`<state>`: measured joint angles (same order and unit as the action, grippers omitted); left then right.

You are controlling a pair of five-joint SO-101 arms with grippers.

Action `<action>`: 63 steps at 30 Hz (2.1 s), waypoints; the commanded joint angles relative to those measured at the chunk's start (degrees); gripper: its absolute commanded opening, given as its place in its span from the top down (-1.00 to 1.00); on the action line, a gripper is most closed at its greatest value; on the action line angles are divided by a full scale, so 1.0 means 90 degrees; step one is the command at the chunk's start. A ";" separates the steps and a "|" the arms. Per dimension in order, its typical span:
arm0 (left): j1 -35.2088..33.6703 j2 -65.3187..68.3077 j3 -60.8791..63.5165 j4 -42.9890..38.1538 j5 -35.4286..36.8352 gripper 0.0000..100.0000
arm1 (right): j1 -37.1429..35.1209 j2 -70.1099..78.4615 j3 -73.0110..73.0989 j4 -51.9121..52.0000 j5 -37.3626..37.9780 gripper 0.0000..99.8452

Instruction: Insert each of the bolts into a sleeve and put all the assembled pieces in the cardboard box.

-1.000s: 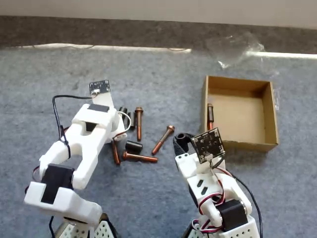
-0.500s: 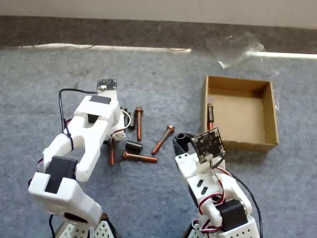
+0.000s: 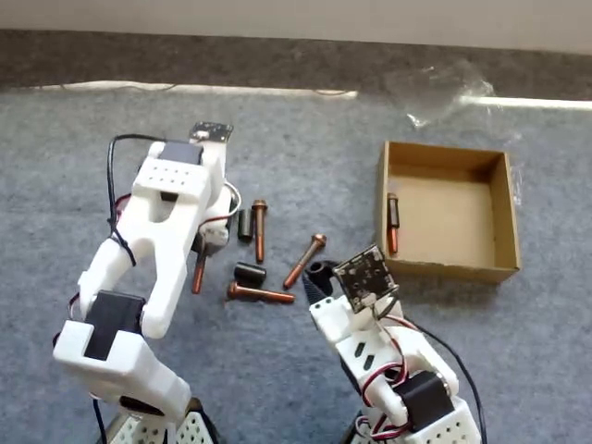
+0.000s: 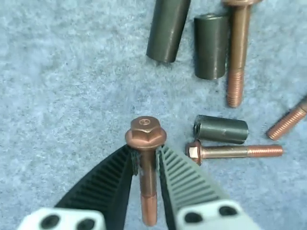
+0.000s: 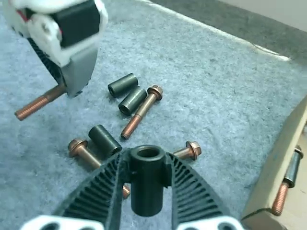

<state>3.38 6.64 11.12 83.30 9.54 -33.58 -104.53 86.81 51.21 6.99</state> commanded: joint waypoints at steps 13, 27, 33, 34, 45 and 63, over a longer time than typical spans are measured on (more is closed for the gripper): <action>0.0044 -0.2584 -0.0278 0.0762 -0.0567 0.99 | -0.0210 -0.0073 0.1050 -0.2642 0.0029 0.99; 0.0044 -0.4420 -0.0044 0.0645 -0.0606 0.99 | -0.1245 -0.0063 0.1753 -0.3951 0.0068 0.99; 0.0073 -0.4918 -0.0044 0.0303 -0.0606 0.99 | -0.1245 -0.0073 0.1753 -0.3971 0.0039 0.99; 0.0073 -0.5016 -0.0044 0.0215 -0.0606 0.99 | -0.1245 -0.0073 0.1753 -0.3980 0.0039 0.99; 0.0161 -0.6266 0.0220 -0.1104 -0.0567 0.99 | -0.1255 -0.0044 0.1753 -0.4342 0.0039 0.99; 0.1656 -0.8562 0.3873 -0.5529 -0.0498 0.99 | -0.1245 -0.0073 0.1705 -0.3932 -0.0576 0.99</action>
<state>17.19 -64.13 42.95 39.96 4.44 -44.40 -104.53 95.60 15.96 5.05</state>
